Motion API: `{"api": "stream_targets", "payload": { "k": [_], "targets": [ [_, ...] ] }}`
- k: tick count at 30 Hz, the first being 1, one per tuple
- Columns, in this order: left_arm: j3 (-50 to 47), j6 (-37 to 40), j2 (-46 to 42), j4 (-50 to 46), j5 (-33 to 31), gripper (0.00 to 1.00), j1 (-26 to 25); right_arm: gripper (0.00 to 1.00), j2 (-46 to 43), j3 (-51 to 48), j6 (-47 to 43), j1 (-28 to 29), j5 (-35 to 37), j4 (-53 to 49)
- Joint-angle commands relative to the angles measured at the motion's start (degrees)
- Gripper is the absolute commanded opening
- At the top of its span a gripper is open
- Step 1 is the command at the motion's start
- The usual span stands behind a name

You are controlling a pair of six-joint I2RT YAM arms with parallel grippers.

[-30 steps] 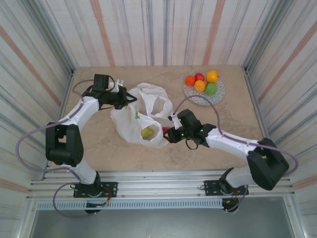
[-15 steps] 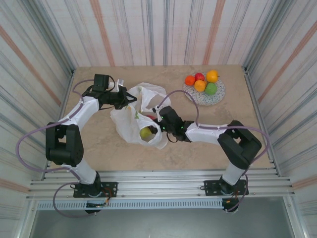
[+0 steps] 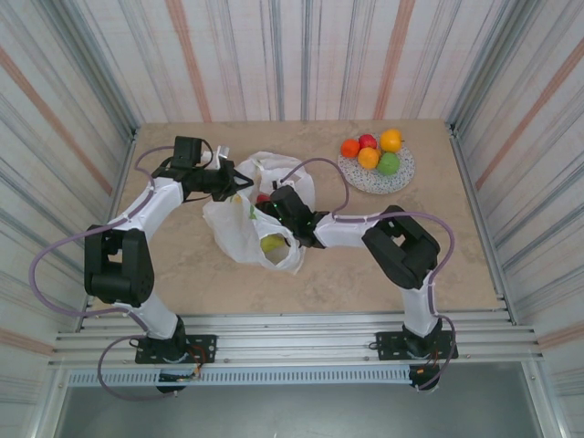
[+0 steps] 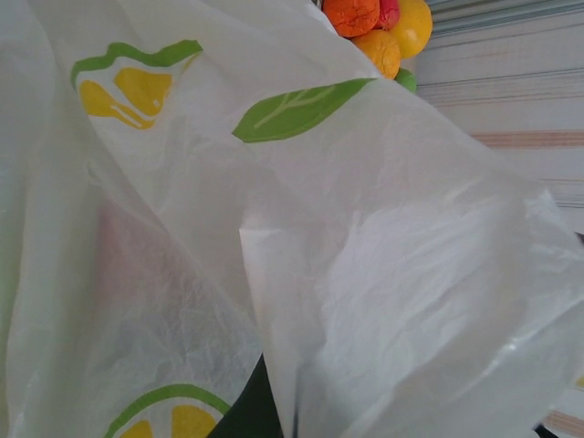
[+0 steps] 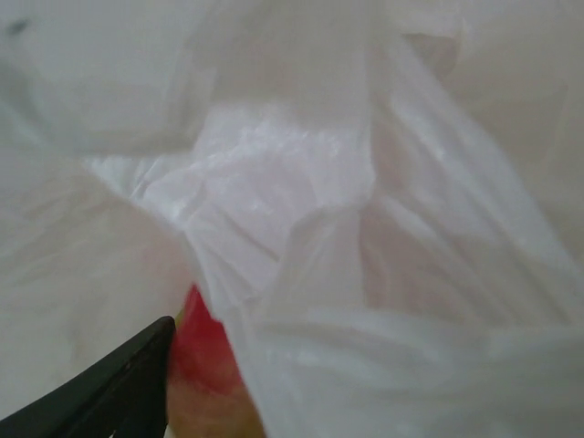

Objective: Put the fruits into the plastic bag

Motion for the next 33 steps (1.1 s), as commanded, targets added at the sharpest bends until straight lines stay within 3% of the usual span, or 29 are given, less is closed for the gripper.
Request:
{"api": "stream_targets", "payload": {
  "k": [1,4,10,23,33],
  "targets": [
    [-0.78,-0.39,-2.24,0.31,1.57,0.00,-0.26,0.70,1.53,2.36,1.92,-0.38,-0.45,-1.16],
    [-0.78,-0.39,-2.24,0.25,1.59,0.00,-0.24,0.79,1.21,2.41,0.21,-0.65,-2.81,-1.46],
    [-0.74,-0.38,-2.15,0.21,1.59,0.00,-0.23,0.86,-0.96,0.19,-1.90,-1.25,-6.02,-0.38],
    [-0.69,-0.22,-2.02,0.07,1.33,0.00,-0.24,0.86,-7.19,-5.44,-4.26,-2.63,-10.30,-0.18],
    [-0.69,-0.12,-1.97,-0.09,1.15,0.00,-0.05,0.83,-13.52,-11.27,-7.75,-3.72,-18.18,-0.14]
  ]
}}
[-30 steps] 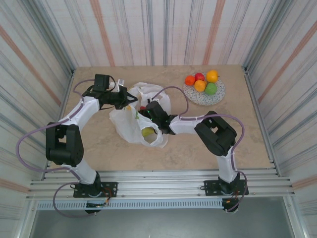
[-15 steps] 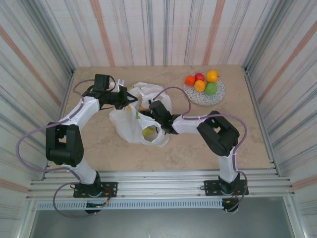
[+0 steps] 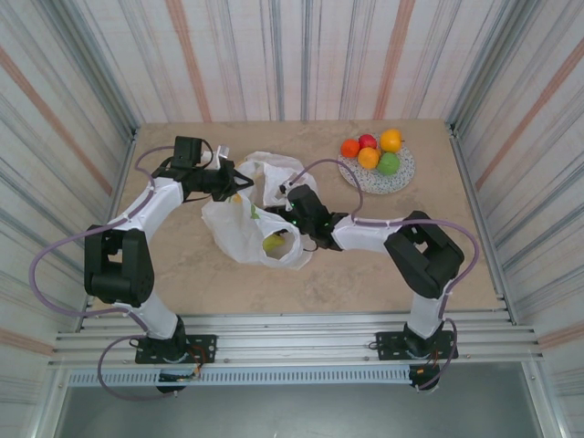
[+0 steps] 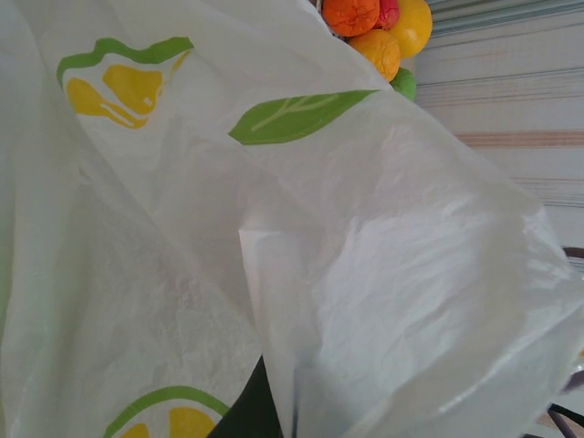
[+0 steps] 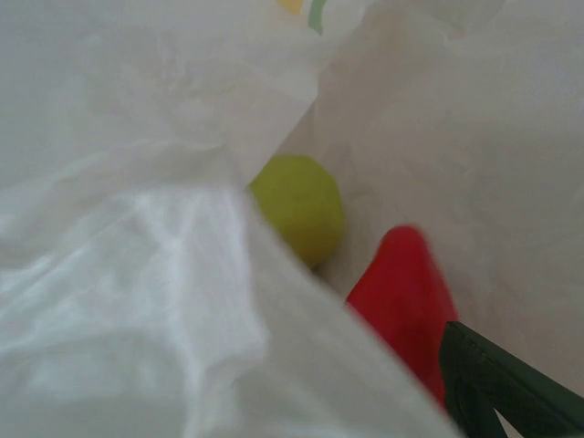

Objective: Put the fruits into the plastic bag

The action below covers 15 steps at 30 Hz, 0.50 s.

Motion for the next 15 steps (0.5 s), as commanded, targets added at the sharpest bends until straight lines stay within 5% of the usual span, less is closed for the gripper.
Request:
{"api": "stream_targets", "payload": {
  "k": [1,15],
  "targets": [
    [-0.69,-0.12,-1.97,-0.03,1.18,0.00,0.07,0.82,-4.20,-2.44,-3.12,-0.51,-4.23,0.14],
    [-0.78,-0.11,-1.84,-0.08,0.93,0.00,0.65,0.78,-16.55,-11.63,-8.65,-2.64,-11.32,-6.49]
  ]
}}
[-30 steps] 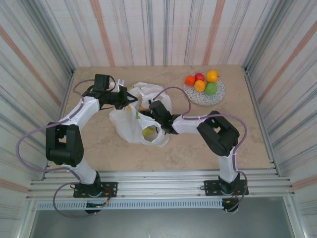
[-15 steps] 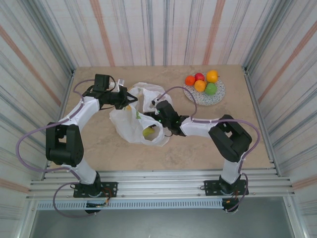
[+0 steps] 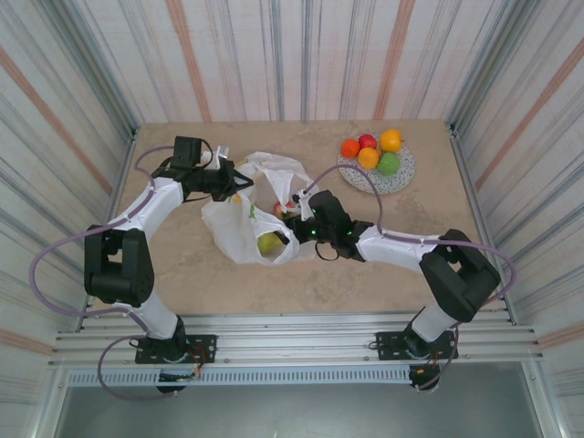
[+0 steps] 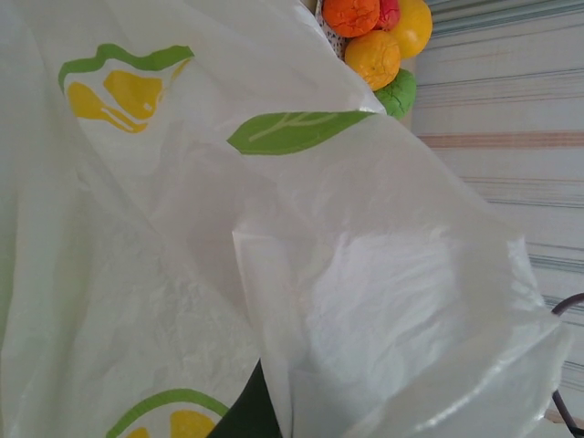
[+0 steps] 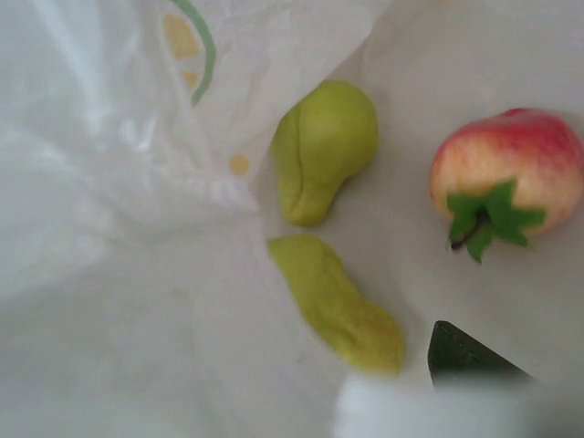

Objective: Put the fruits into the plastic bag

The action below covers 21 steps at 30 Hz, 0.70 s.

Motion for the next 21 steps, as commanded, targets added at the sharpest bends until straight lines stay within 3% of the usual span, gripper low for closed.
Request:
{"api": "stream_targets", "payload": {
  "k": [1,9,21],
  "targets": [
    [-0.78,-0.05,-1.84,-0.03,0.92,0.00,0.45,0.77,-3.44,-1.34,-3.92,-1.01,-3.91,-4.15],
    [-0.70,0.20,-1.80,-0.27,0.65,0.00,0.54,0.74,-8.81,-1.82,-11.15,-3.65,-9.90,-15.29],
    [-0.64,0.32,-1.71,-0.44,0.47,0.00,0.66,0.73,-22.14,-3.56,-14.58,-10.46,-11.84,-25.47]
  ]
}}
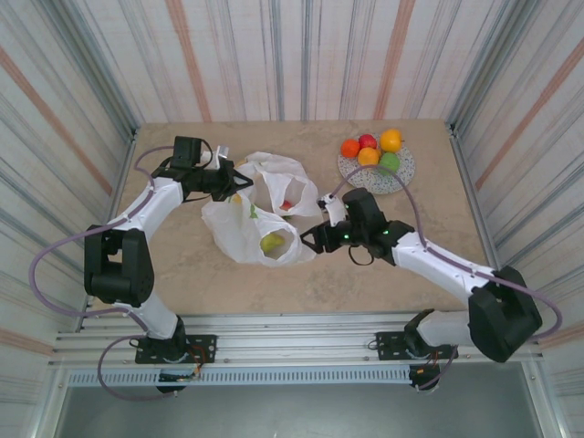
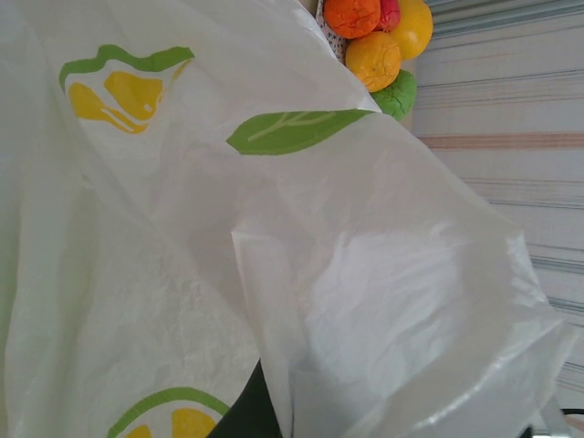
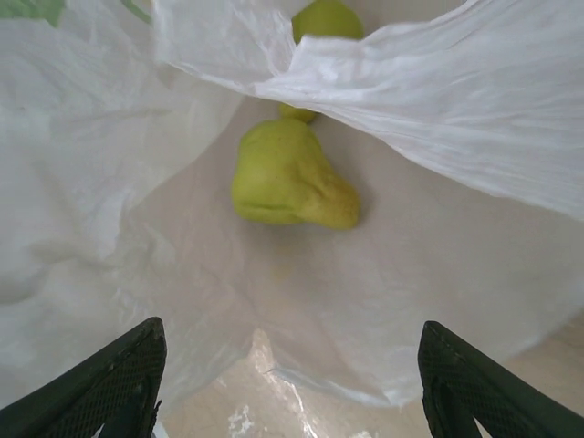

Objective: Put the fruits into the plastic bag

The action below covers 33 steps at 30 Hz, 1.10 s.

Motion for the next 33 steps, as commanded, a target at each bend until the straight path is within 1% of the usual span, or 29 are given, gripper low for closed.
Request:
{"api": "stream_targets", "payload": {
  "k": [1,5,8,11,13,18,23,27,33],
  "targets": [
    [-0.62,0.25,-1.70,-0.51,0.54,0.00,0.65,0.74,-5.52,-0.09,-2.49,-3.14,-1.12,-4.11],
    [-0.60,0.29,-1.80,-0.44,0.41,0.00,0.69,0.75,-9.25,1.03,-2.19,-8.23,2.23,-5.42],
    [-0.62,0.29,-1.84,-0.44,0.45,0.00,0.67,0.77,-9.65,3.03,-1.98,-11.48,9.10,-6.96],
    [-0.66,0.32,-1.97,-0.39,0.28,0.00,0.67,0.81,-7.65,6.01,-1.49,-13.49,18.19,-8.80],
    [-0.76,0.50,-1.97,-0.37,0.12,0.00,0.64,0.85,-5.52,7.79,0.34,-15.46,20.86,-9.14],
    [-0.78,0.56,-1.80,-0.36,0.01,0.00,0.58,0.92,1.04,10.56,5.26,-22.51,19.67,-6.30],
    [-0.78,0.64,-1.79,-0.52,-0.25,0.00,0.58,0.96,6.72,13.39,7.15,-27.69,19.07,-4.87],
    [-0.69,0.97,-1.91,-0.64,-0.41,0.00,0.58,0.97,10.98,14.79,8.98,-31.55,18.51,-3.79],
    [-0.60,1.06,-1.88,-0.88,-0.44,0.00,0.58,0.96,18.35,18.08,14.57,-37.34,13.72,-1.88]
  ]
}}
